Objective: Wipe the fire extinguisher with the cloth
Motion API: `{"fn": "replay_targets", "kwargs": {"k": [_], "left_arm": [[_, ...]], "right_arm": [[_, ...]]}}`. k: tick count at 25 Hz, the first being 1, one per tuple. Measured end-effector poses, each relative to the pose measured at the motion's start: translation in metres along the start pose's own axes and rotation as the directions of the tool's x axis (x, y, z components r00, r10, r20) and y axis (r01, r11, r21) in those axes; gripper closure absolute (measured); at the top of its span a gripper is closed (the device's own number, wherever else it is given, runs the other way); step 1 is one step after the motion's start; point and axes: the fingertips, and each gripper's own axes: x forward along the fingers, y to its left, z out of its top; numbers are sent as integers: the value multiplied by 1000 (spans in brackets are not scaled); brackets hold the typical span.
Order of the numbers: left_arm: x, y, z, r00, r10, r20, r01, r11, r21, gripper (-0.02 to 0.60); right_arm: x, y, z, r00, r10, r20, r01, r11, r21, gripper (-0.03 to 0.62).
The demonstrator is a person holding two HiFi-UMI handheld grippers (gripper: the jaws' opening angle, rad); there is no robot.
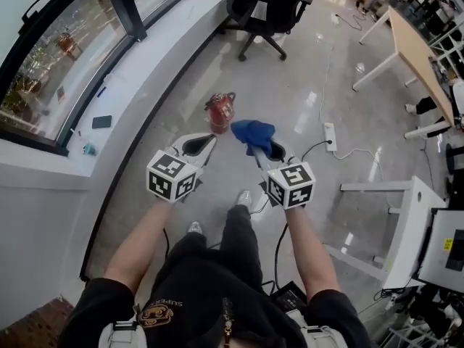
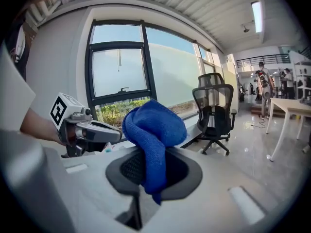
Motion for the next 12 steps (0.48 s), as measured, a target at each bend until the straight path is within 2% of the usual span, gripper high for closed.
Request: {"fn": "replay_targets", "kwargs": {"k": [7, 12], "left_arm": [[71, 33, -5, 987, 140, -81, -142, 990, -12, 575], [104, 80, -39, 977, 168, -131, -176, 983, -51, 575]], "right_arm": [[66, -75, -27, 989, 92, -117, -99, 994, -50, 540], [130, -97, -67, 970, 115, -216, -135, 987, -81, 540]]}}
